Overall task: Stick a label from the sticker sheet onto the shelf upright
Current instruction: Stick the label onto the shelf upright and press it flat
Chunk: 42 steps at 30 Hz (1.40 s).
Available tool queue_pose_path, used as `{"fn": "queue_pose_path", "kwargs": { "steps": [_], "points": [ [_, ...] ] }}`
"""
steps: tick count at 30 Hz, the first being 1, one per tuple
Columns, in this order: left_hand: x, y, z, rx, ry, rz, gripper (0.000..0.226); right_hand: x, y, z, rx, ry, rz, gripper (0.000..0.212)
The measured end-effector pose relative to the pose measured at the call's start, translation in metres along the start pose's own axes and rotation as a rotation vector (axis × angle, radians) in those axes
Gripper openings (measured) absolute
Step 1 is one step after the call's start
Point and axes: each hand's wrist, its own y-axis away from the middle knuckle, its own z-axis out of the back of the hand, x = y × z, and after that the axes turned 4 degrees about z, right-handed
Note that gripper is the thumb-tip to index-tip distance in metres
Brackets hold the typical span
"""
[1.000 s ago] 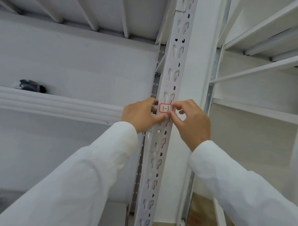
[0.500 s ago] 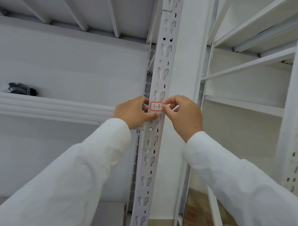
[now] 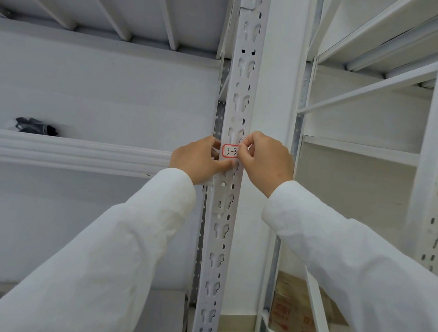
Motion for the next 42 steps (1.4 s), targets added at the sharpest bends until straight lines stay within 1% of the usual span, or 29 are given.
{"fn": "queue_pose_path", "kwargs": {
  "steps": [4, 8, 11, 13, 17, 18, 21, 23, 26, 29, 32, 36, 42],
  "points": [
    [0.0, 0.001, 0.001, 0.005, 0.008, -0.002, 0.052, -0.005, 0.001, 0.0, 0.01, -0.031, 0.057, 0.013],
    [-0.001, 0.001, 0.0, 0.008, 0.0, 0.0, 0.052, -0.018, 0.004, 0.001, -0.056, -0.153, 0.071, 0.006],
    [-0.001, 0.001, 0.0, 0.002, -0.003, 0.001, 0.053, -0.019, 0.005, 0.001, -0.034, -0.137, 0.095, 0.005],
    [-0.001, 0.001, 0.001, 0.001, -0.003, 0.002, 0.053, -0.015, 0.003, 0.0, -0.022, -0.11, 0.076, 0.005],
    [-0.002, 0.002, 0.001, 0.005, -0.007, 0.0, 0.053, -0.006, -0.001, 0.001, -0.007, -0.111, -0.038, 0.009],
    [-0.002, 0.003, 0.001, 0.004, -0.008, -0.001, 0.053, -0.004, -0.002, 0.002, 0.007, -0.087, -0.035, 0.01],
    [-0.002, 0.002, 0.001, 0.008, -0.001, -0.002, 0.052, -0.002, -0.001, 0.003, 0.037, -0.004, 0.057, 0.012],
    [-0.002, 0.002, 0.001, 0.008, 0.003, -0.003, 0.052, -0.005, 0.002, 0.001, 0.03, -0.048, 0.084, 0.011],
    [-0.001, 0.001, 0.001, 0.009, -0.004, -0.001, 0.053, -0.014, 0.007, -0.002, -0.047, -0.167, 0.069, 0.008],
    [-0.001, 0.001, 0.0, 0.007, -0.012, -0.002, 0.053, -0.019, 0.008, -0.003, -0.097, -0.193, 0.075, 0.007],
    [0.0, 0.0, 0.0, 0.011, -0.009, -0.001, 0.054, -0.019, 0.005, -0.003, -0.083, -0.175, 0.088, 0.006],
    [-0.001, -0.002, 0.002, 0.028, 0.041, 0.031, 0.051, -0.017, 0.003, -0.005, -0.065, -0.211, 0.042, 0.007],
    [-0.01, -0.009, 0.0, -0.015, 0.087, 0.107, 0.049, -0.016, 0.004, -0.005, -0.053, -0.251, 0.0, 0.01]
  ]
}}
